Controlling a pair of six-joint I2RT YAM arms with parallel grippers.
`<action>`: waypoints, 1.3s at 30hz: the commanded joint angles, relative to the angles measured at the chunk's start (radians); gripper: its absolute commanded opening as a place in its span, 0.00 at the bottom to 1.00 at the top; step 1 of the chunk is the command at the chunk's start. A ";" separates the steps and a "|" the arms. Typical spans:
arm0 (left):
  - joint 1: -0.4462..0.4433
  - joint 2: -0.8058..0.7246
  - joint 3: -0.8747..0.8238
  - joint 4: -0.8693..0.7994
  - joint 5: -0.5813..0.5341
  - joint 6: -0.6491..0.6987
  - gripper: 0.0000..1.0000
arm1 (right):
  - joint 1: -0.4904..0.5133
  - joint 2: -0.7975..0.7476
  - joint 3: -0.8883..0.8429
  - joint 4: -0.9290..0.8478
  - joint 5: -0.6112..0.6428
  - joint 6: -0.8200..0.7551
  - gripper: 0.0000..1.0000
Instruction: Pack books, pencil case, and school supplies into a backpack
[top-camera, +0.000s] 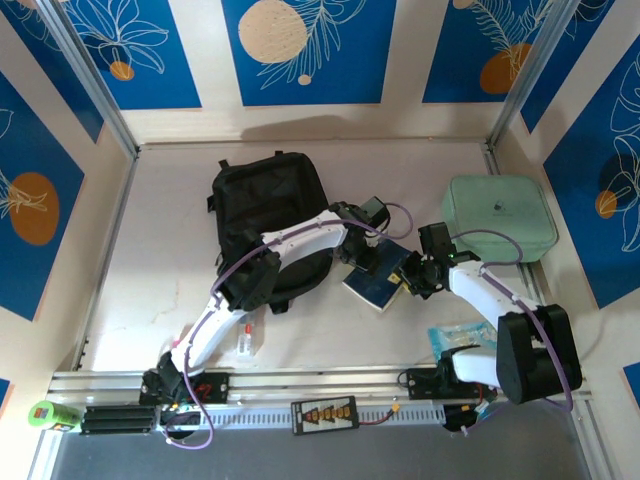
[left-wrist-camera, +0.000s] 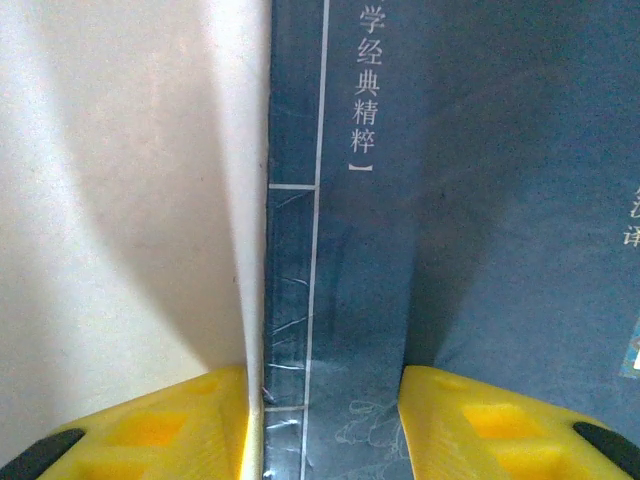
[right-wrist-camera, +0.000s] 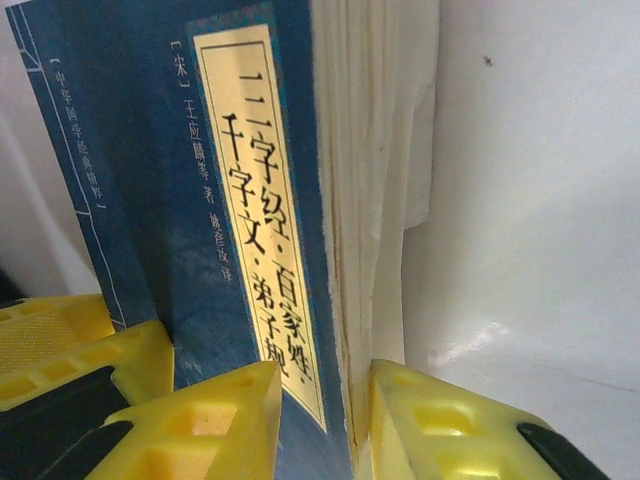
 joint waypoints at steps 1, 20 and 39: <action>-0.024 0.066 -0.036 -0.031 0.022 0.006 0.44 | 0.005 -0.014 0.015 0.024 -0.077 0.002 0.27; 0.013 -0.186 0.101 -0.088 -0.015 0.103 0.71 | -0.057 -0.148 0.010 0.015 -0.063 -0.095 0.00; 0.331 -0.664 -0.505 0.434 0.396 -0.227 0.97 | -0.112 -0.271 0.015 0.430 -0.525 -0.179 0.00</action>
